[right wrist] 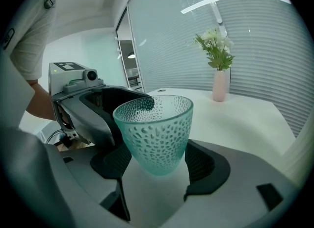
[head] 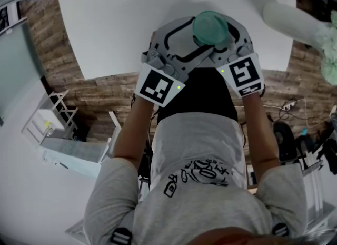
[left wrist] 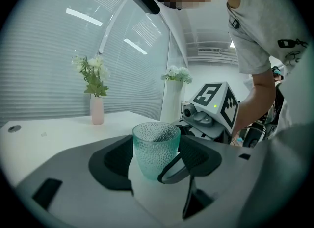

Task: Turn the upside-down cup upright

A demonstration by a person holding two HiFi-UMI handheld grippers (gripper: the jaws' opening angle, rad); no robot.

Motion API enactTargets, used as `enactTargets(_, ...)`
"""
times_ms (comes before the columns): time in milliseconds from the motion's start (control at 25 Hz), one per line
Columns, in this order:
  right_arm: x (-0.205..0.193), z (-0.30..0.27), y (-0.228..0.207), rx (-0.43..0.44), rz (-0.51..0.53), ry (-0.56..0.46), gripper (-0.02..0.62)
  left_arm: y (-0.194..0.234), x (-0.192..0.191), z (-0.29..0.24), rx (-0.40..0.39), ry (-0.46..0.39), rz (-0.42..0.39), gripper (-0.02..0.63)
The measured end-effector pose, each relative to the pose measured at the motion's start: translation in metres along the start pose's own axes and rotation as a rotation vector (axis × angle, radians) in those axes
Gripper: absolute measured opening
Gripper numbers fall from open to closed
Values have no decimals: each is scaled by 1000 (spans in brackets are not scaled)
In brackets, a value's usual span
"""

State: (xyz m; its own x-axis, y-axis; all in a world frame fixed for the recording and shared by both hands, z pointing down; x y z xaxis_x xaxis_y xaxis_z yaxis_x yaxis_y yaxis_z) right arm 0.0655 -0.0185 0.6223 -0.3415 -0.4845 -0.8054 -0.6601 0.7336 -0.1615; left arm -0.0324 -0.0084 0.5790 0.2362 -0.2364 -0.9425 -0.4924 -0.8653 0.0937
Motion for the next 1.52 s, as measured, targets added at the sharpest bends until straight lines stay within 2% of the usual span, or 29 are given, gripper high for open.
enactTargets(960, -6, -5, -3, -9, 36, -30, 347, 0, -8, -4, 12, -12, -14, 299)
enactTargets(1120, -9, -6, -1, -12, 80, -11, 347, -2, -12, -3, 9, -9, 0, 299)
enactTargets(1520, -15, -1, 3, -35, 25, -18, 347, -6, -18, 2, 33, 6, 28, 299)
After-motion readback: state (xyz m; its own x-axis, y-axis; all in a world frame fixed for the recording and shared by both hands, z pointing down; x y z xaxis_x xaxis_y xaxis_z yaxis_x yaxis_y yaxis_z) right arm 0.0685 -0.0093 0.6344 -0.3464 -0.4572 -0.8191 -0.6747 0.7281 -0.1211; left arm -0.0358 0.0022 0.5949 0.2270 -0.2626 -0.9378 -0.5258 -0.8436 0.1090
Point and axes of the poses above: the fingertips, and each gripper's own axes: z backward along the fingers, y to its left, x out of its top, the point moved 7 cm from there along z, backward along the fingers
